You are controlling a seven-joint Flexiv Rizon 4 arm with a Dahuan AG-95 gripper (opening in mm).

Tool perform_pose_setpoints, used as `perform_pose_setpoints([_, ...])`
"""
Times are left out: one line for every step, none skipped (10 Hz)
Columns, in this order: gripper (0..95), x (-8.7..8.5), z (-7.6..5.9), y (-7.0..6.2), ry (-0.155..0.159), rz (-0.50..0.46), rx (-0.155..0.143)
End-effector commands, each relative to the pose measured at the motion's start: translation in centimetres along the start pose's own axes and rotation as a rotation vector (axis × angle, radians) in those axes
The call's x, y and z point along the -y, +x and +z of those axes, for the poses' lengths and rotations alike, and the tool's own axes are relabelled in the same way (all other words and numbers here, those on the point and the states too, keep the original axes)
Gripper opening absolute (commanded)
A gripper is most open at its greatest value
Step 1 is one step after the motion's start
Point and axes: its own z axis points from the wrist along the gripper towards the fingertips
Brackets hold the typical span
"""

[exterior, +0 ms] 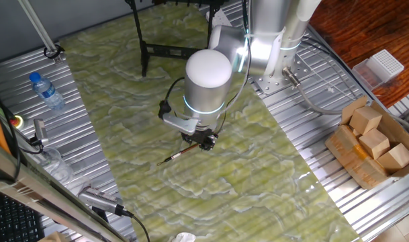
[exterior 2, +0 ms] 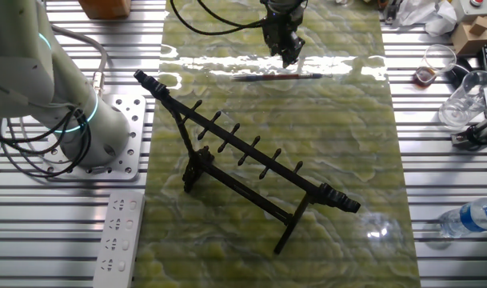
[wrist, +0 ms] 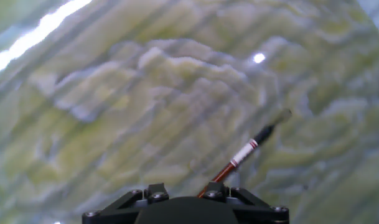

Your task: Place the brush on the pen rack

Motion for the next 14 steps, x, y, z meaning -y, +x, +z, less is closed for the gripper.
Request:
perform_pose_setpoints([19.0, 0.31, 0.15, 0.36, -0.002, 0.162, -0.001])
perform_pose_setpoints([38.0, 0.31, 0.15, 0.36, -0.001, 0.17, 0.002])
perform_pose_setpoints([38.0, 0.31, 0.15, 0.35, -0.002, 0.237, 0.002])
perform_pose_setpoints([19.0, 0.29, 0.15, 0.37, 0.001, 0.256, 0.001])
perform_pose_setpoints([38.0, 0.28, 0.16, 0.38, 0.001, 0.272, 0.001])
perform_pose_setpoints([38.0, 0.25, 0.17, 0.35, 0.003, 0.285, 0.002])
perform_pose_setpoints([38.0, 0.22, 0.19, 0.33, 0.003, 0.296, 0.002])
perform_pose_setpoints([38.0, 0.22, 0.19, 0.33, 0.002, 0.307, 0.002])
perform_pose_setpoints([19.0, 0.22, 0.19, 0.33, -0.002, 0.337, 0.003])
perform_pose_setpoints([19.0, 0.22, 0.19, 0.33, -0.021, 0.397, -0.002])
perform_pose_setpoints([19.0, 0.22, 0.19, 0.33, -0.029, 0.403, -0.025])
perform_pose_setpoints([38.0, 0.22, 0.19, 0.33, -0.038, 0.401, -0.058])
perform_pose_setpoints([38.0, 0.22, 0.19, 0.33, -0.039, 0.396, -0.061])
perform_pose_setpoints([57.0, 0.22, 0.19, 0.33, -0.044, 0.388, -0.055])
